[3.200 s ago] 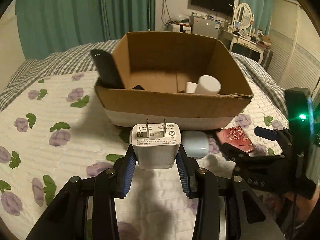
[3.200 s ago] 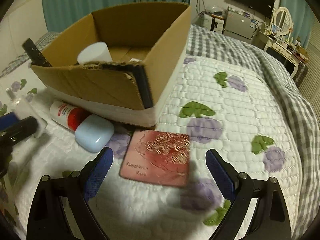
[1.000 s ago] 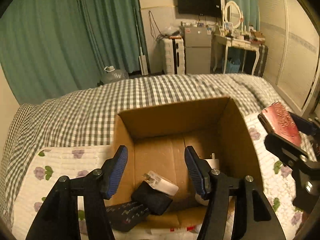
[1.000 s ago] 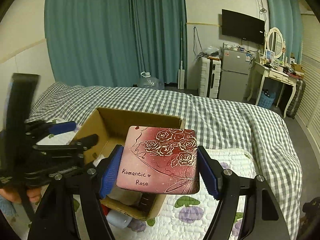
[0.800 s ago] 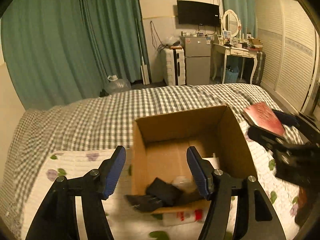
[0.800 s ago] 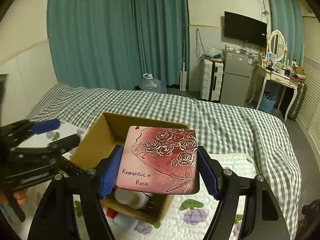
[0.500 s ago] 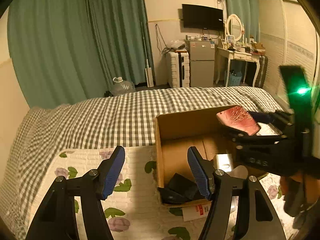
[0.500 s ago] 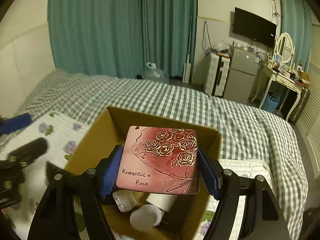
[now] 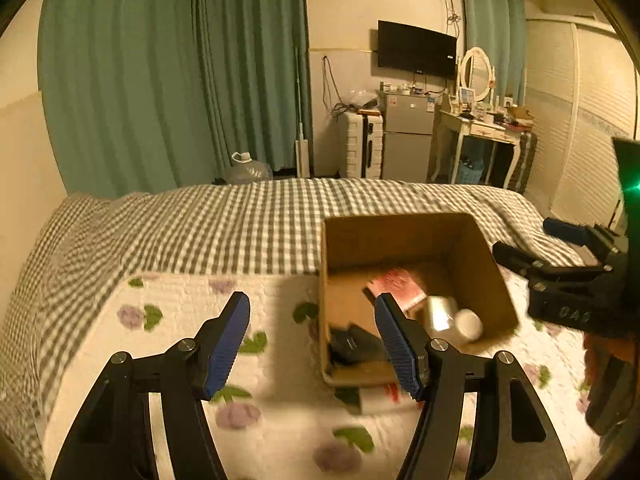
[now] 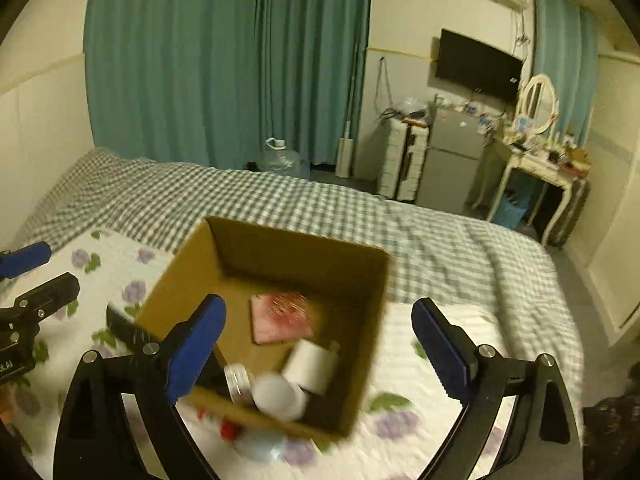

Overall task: Organize rigid objects
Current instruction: 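Drop the plug charger into the box with the left tool while the right tool drops the pink card in, then grasp the light blue earbud case with the right tool while the left tool grasps the white-red spray bottle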

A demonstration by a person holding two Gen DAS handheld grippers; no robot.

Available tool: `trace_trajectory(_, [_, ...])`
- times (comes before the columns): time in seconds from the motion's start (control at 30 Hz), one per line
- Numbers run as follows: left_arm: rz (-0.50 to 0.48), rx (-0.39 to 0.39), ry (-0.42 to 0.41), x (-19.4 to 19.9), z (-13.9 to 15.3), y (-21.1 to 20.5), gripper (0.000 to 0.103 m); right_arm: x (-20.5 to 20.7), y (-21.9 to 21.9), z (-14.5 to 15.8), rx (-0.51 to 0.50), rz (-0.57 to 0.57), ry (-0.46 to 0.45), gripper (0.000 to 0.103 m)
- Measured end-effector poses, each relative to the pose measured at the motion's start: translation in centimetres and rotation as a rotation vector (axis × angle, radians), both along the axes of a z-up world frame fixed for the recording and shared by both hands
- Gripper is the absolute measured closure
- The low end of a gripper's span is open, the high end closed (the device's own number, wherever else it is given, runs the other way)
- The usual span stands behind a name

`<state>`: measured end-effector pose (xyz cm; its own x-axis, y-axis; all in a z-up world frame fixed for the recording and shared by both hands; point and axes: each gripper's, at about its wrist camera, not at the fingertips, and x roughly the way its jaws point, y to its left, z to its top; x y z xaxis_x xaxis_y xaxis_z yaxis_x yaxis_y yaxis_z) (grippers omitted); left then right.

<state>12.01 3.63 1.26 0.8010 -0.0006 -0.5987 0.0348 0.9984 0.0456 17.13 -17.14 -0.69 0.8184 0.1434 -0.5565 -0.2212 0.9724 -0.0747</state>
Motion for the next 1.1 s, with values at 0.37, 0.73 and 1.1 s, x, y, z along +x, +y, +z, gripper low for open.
trace_trajectory(0.37, [-0.012, -0.018, 0.022, -5.6, -2.6, -1.9, 0.035, -8.6, -0.8, 1.0, 0.009, -0.011, -0.026, 0.008])
trace_trajectory(0.73, [0.017, 0.02, 0.096, -4.4, -6.9, -1.2, 0.035, -8.1, 1.1, -6.7, 0.015, 0.027, 0.086, 0.008])
trace_trajectory(1.1, [0.05, 0.041, 0.177, -2.6, -10.2, -1.1, 0.035, -4.6, 1.6, -14.5, 0.016, 0.032, 0.235, 0.009])
